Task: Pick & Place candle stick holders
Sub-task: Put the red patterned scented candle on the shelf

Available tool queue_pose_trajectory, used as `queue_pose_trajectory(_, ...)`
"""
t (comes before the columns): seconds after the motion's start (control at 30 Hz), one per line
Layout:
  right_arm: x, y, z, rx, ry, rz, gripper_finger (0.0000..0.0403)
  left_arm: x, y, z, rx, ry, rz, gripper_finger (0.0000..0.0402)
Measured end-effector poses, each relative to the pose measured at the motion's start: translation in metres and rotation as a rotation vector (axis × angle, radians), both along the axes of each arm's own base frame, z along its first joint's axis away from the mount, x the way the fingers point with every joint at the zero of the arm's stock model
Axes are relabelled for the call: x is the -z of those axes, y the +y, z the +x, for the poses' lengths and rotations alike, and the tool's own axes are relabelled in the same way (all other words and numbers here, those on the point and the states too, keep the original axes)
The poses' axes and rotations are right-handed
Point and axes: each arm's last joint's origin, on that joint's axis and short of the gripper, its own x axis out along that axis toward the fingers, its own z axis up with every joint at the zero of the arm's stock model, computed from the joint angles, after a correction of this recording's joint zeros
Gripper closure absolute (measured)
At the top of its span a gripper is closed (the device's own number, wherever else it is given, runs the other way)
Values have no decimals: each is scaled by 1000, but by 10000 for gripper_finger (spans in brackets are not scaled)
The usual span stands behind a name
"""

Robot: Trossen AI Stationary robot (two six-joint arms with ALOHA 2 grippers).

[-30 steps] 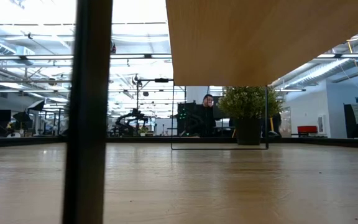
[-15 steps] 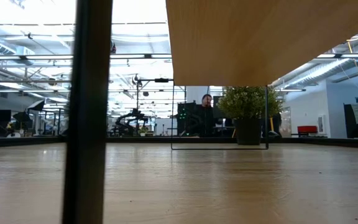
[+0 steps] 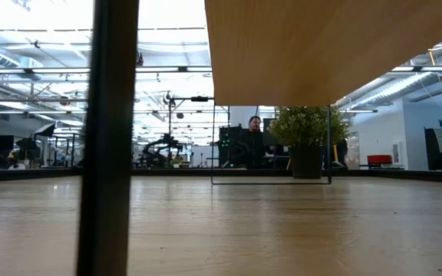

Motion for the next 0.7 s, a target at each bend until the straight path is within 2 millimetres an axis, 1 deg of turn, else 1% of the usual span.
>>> queue_pose_trajectory(0.13,-2,8,-5,-27,-19,9,61,0,0,0,0,0,0,279)
queue_pose_trajectory(0.37,-12,22,-14,-74,-111,57,103,0,1,1,2,0,4,279)
queue_pose_trajectory(0.53,-14,31,-20,-103,-126,69,130,0,3,4,11,12,-8,279)
queue_pose_trajectory(0.7,-14,39,-26,-71,-139,46,157,0,5,7,22,30,-22,279)
